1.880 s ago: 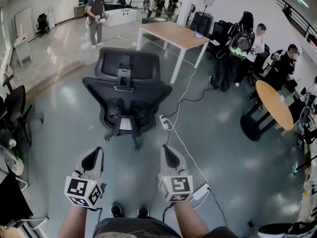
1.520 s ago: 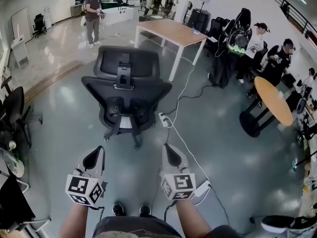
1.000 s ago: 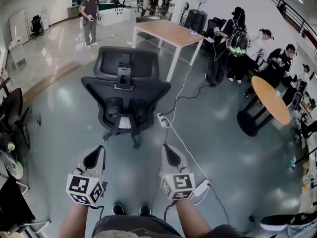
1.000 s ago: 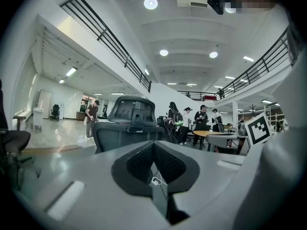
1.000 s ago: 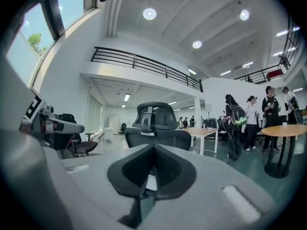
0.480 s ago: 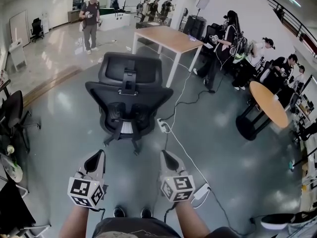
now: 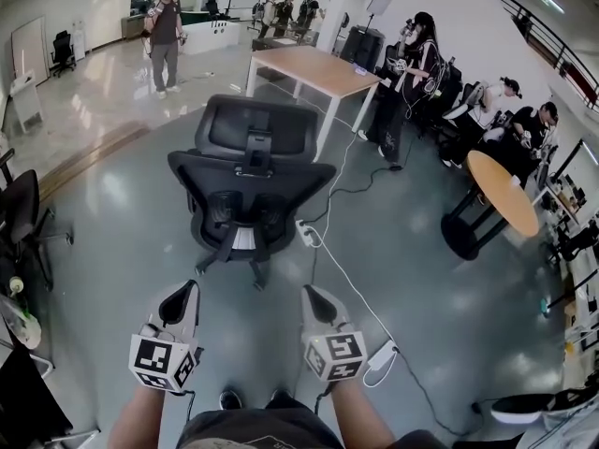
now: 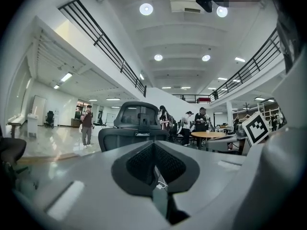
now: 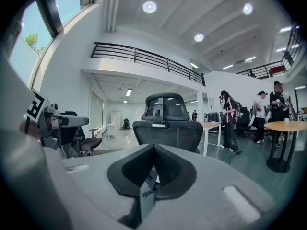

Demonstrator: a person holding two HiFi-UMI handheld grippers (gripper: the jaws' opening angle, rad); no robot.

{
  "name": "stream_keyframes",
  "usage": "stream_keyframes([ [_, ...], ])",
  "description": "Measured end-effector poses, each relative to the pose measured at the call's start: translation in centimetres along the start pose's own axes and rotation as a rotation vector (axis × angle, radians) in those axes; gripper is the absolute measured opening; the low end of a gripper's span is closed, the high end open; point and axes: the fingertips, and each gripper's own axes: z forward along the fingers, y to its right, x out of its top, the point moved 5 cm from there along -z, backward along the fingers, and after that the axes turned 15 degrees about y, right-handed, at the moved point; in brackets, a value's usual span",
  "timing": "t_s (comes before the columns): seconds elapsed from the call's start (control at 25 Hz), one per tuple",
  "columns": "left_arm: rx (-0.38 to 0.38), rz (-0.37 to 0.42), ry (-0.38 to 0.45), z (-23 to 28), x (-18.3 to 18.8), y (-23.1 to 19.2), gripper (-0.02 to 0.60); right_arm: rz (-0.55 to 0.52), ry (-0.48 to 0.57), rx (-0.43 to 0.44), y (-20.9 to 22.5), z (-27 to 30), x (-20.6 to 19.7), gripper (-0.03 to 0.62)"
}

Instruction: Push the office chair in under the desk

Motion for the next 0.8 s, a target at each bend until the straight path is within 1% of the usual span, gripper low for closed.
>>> stream_keyframes([
  [0.16, -0.028, 0.041, 0.033, 0.6, 1.0, -1.1, 0.018, -0.018, -0.007, -0.009, -1.2, 0.0, -0.5, -0.009],
  [0.24, -0.027, 0.057, 0.040, 0.9, 1.5, -1.5, 0.018, -0.022, -0.004, -0.029, -1.2, 0.1, -0.6, -0.009],
  [0.36, -0.014, 0.068, 0.034, 1.4, 1.4, -2.1, 0.018, -0.025, 0.010, -0.048, -0.6, 0.7, -0.5, -0.009],
  [0.56, 0.014, 0.099, 0.033, 3.1, 0.2, -3.9, 0.018, -0.028, 0.028, -0.035, 1.4, 3.2, -0.5, -0.009],
  [0.68, 0.039, 0.127, 0.037, 5.3, 0.1, -5.1, 0.018, -0.020, 0.046, -0.047, 3.4, 5.3, -0.3, -0.009],
  [0.8, 0.034, 0.140, 0.057, 7.7, 0.4, -5.4, 0.018, -0.036, 0.048, -0.049, 5.4, 7.6, -0.2, -0.009],
])
